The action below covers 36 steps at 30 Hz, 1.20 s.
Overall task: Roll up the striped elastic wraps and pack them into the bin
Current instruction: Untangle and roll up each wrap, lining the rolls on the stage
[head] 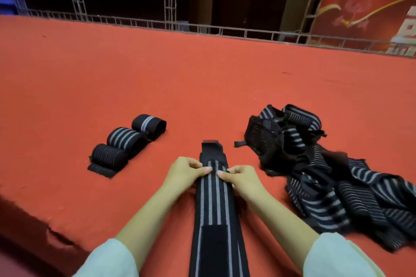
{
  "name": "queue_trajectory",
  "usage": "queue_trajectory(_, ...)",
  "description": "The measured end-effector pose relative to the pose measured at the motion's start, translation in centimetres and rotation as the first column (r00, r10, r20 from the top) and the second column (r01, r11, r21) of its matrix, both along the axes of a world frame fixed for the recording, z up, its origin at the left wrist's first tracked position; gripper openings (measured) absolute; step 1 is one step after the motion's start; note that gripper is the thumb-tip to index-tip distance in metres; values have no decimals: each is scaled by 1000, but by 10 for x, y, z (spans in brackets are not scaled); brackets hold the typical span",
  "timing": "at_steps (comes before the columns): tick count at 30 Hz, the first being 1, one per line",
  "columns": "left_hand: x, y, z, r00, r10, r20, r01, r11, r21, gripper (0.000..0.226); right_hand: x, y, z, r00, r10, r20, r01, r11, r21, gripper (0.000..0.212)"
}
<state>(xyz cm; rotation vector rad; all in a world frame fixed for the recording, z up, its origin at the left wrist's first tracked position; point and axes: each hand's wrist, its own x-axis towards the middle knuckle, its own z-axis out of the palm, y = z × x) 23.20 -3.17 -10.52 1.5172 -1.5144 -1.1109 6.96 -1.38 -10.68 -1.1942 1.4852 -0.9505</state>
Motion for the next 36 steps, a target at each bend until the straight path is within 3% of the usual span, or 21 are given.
queue_trajectory(6, -3, -34, -17, 992, 87, 96, -85, 996, -27, 25, 2, -42, -21, 993, -93, -75, 87, 993, -84, 24)
queue_trajectory(15, -12, -82, -34, 965, 150, 213, -132, 987, -96, 26, 2, -87, -33, 898, -168, -408, 65, 965, -254, 17)
queue_trajectory(19, -12, -86, -41, 962, 174, 209, -153, 982, -112, 26, 2, -92, -42, 889, -205, -409, 87, 954, -288, 13)
queue_trajectory(22, -12, -88, -39, 962, 169, 213, -157, 985, -76, 23, 0, -92, -47, 896, -229, -381, 101, 939, -328, 23)
queue_trajectory(25, -9, -90, -34, 968, 134, 211, -129, 991, -36, 17, -4, -99, -50, 843, -184, -505, 30, 954, -297, 42)
queue_trajectory(27, -7, -93, -32, 972, 110, 208, -109, 994, -18, 17, -7, -107, -52, 829, -132, -544, -12, 967, -253, 41)
queue_trajectory(30, -5, -98, -34, 983, 104, 150, -100, 994, -36, 20, -8, -110, -49, 891, -85, -446, -23, 972, -232, 19)
queue_trajectory(33, -3, -100, -31, 990, 53, -132, -55, 998, -13, 39, -10, -109, -42, 984, 5, -177, -49, 968, -248, 14)
queue_trajectory(36, -9, -96, -22, 912, -4, -409, -2, 1000, -16, 24, -10, -105, -34, 996, 79, 45, -67, 972, -227, 16)
